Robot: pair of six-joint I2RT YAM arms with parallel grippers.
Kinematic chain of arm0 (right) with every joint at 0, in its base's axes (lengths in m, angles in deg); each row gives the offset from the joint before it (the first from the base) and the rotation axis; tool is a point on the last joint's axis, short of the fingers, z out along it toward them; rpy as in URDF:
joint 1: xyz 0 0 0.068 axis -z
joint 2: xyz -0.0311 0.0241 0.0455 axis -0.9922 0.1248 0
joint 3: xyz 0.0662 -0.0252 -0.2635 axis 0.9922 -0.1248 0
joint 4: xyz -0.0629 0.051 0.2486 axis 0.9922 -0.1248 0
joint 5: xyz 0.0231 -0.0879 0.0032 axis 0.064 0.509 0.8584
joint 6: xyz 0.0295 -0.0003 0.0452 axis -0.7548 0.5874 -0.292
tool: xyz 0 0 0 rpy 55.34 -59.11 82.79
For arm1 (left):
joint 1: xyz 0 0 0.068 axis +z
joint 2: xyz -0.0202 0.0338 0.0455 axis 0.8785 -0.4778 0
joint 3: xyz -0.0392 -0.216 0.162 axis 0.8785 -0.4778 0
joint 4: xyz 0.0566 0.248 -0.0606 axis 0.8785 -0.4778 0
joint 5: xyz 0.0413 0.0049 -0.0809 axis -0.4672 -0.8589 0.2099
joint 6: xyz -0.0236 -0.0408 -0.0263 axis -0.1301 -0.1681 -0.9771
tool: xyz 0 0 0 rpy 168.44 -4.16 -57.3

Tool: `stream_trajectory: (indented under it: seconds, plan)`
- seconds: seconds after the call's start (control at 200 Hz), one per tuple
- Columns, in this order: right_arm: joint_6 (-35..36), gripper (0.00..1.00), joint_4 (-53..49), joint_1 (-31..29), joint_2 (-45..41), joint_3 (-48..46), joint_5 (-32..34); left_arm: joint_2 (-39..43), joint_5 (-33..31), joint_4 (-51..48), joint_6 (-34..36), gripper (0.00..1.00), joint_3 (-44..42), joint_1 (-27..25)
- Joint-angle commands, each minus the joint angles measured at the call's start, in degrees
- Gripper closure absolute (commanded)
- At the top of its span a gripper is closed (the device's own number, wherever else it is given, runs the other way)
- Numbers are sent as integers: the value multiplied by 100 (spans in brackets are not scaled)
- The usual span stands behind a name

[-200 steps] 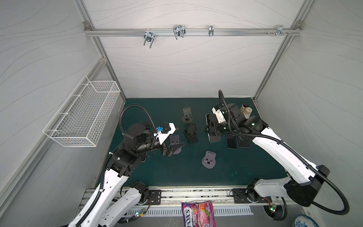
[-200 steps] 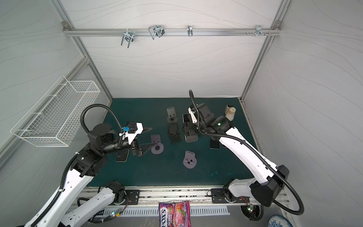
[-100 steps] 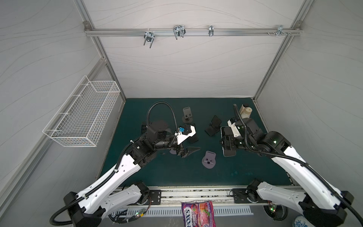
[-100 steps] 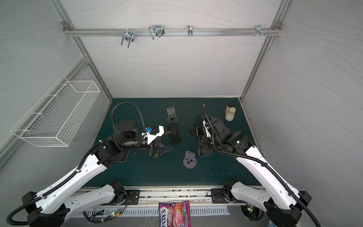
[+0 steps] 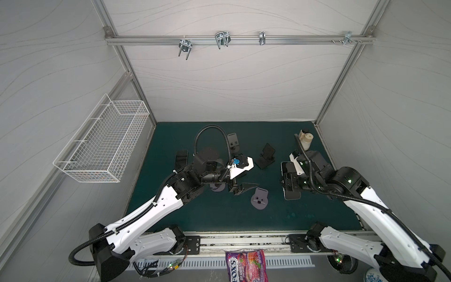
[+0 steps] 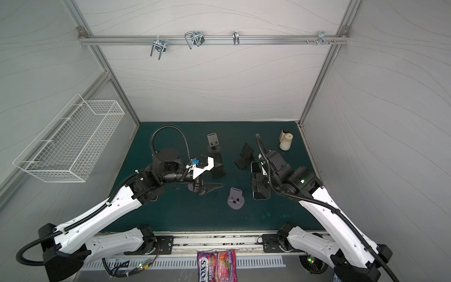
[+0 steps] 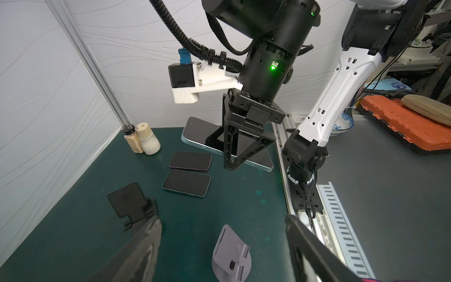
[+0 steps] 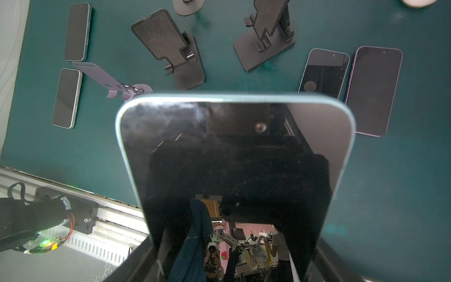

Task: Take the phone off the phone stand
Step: 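Carry the phone toward the robot and lower it to the table with the right gripper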

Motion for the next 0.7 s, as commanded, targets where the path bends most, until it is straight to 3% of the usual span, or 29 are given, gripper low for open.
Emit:
stream_trajectory:
  seconds: [0.0, 0.69]
  plan:
    - [-157, 50, -190, -32, -182, -27, 106, -107, -3, 325, 132, 19, 301, -66]
    - [-501, 50, -199, 102, -582, -1076, 311, -785, 233, 312, 228, 19, 551, -498]
